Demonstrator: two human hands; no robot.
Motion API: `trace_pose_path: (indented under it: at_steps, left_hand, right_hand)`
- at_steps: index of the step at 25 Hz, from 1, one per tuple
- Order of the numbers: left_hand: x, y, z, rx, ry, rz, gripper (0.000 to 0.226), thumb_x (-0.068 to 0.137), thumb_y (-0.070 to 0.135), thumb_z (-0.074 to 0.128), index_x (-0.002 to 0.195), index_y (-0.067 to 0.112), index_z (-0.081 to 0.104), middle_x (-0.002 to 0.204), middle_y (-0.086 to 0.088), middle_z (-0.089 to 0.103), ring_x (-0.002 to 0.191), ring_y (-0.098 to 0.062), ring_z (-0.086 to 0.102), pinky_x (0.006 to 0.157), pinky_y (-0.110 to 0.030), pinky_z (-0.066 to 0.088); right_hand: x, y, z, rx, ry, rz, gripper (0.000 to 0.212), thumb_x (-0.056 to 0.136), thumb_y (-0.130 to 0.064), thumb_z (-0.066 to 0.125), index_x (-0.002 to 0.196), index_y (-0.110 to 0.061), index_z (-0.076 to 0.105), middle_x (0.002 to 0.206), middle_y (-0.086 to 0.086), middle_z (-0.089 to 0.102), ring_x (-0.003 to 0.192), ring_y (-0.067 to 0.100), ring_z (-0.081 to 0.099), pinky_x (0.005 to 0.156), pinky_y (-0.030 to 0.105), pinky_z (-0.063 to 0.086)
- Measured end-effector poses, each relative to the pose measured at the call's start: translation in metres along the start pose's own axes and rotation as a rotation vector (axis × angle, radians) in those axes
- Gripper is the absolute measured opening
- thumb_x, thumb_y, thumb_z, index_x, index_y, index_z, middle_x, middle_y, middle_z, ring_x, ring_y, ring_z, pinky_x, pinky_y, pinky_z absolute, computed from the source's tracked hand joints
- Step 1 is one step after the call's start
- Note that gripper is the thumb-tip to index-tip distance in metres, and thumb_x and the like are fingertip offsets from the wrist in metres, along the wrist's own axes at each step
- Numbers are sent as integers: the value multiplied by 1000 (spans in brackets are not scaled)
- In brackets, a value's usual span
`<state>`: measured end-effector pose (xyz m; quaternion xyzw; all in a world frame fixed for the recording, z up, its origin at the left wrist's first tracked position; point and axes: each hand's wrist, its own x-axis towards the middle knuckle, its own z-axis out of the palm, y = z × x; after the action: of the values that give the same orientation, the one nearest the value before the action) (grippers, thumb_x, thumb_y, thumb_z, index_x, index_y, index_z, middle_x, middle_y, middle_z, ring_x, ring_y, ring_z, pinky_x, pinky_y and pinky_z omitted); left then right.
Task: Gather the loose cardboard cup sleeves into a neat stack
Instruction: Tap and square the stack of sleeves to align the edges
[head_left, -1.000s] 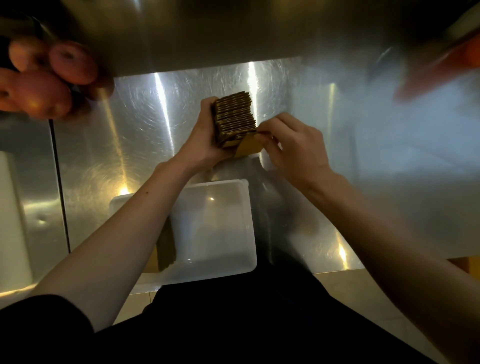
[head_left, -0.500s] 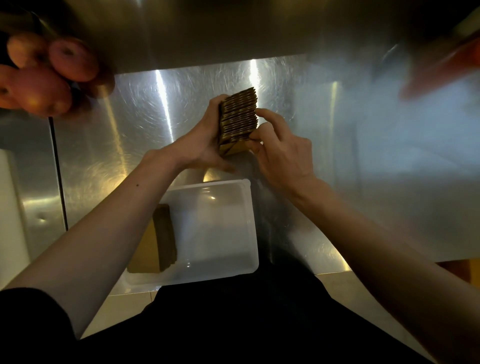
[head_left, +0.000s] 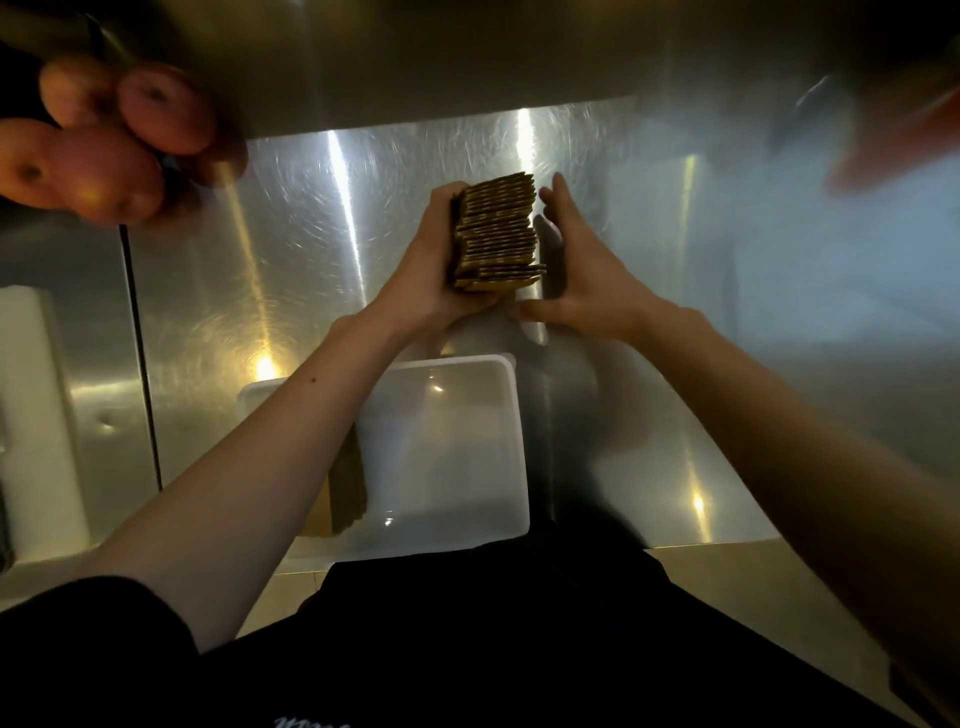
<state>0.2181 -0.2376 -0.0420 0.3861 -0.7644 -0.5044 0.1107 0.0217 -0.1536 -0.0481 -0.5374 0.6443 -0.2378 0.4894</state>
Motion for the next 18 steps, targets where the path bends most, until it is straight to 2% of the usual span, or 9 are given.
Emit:
trace_pose_path:
  at_steps: [1, 2, 4, 5, 7, 10, 11, 14, 18]
  left_hand:
    - [1, 2, 1, 26, 6, -4, 101, 68, 30, 89, 142, 17, 22, 137, -13, 45, 124, -22, 53, 106, -38, 46]
    - [3, 4, 2, 56, 17, -34, 106, 66, 30, 90, 145, 15, 21, 141, -15, 42, 128, -24, 50, 108, -38, 44]
    - [3, 9, 2, 78, 32, -162, 119, 65, 19, 91, 154, 15, 11, 153, -16, 34, 137, -28, 41, 113, -39, 38]
    - [2, 11, 0, 71, 40, -212, 124, 65, 13, 91, 156, 16, 6, 156, -16, 31, 140, -29, 38, 114, -41, 36]
    - [-2, 13, -1, 38, 49, -241, 129, 67, 15, 90, 157, 17, -1, 156, -14, 34, 139, -25, 41, 114, -37, 36]
    - [-7, 20, 5, -1, 45, -234, 123, 76, 27, 84, 156, 18, -9, 152, -10, 38, 129, -14, 47, 106, -13, 34]
    - [-7, 23, 8, 0, 41, -231, 118, 80, 26, 81, 156, 16, -10, 153, -11, 37, 131, -14, 46, 107, -13, 33]
    - [-7, 27, 7, 31, 14, -199, 111, 87, 25, 74, 156, 15, -11, 153, -11, 40, 132, -18, 47, 113, -28, 33]
    - [-4, 28, 4, 65, 19, -215, 106, 89, 29, 72, 157, 20, -8, 141, -10, 55, 111, -8, 52, 100, -25, 36]
  right_hand:
    - [6, -3, 0, 1, -62, -30, 124, 72, -46, 79, 151, -20, -13, 160, 2, 14, 145, 15, 22, 116, 37, 28]
    - [11, -8, 2, 35, -82, -82, 118, 73, -41, 79, 152, -16, -5, 157, 3, 24, 142, 11, 27, 115, 32, 30]
    - [17, -23, 11, 117, -15, -184, 91, 75, -33, 76, 145, -13, 23, 139, -12, 41, 129, -7, 39, 104, 11, 32]
    - [17, -27, 16, 140, 31, -218, 80, 75, -30, 75, 139, -17, 29, 131, -20, 42, 123, -14, 40, 99, 4, 31]
    - [14, -30, 20, 165, 72, -246, 75, 76, -24, 73, 137, -22, 29, 126, -23, 41, 119, -18, 40, 96, 1, 29]
    - [13, -26, 22, 146, 61, -209, 80, 78, -17, 73, 140, -22, 23, 128, -18, 39, 118, -20, 39, 97, 1, 28]
    - [15, -26, 22, 138, 66, -189, 82, 78, -13, 73, 141, -18, 22, 129, -14, 39, 117, -20, 39, 97, 0, 28]
    - [17, -25, 23, 112, 86, -158, 81, 80, -5, 71, 144, -6, 22, 131, -3, 36, 115, -17, 38, 97, 0, 26]
    - [13, -23, 22, 107, 96, -146, 80, 80, -9, 70, 144, -9, 23, 132, -3, 39, 115, -7, 44, 96, 1, 30]
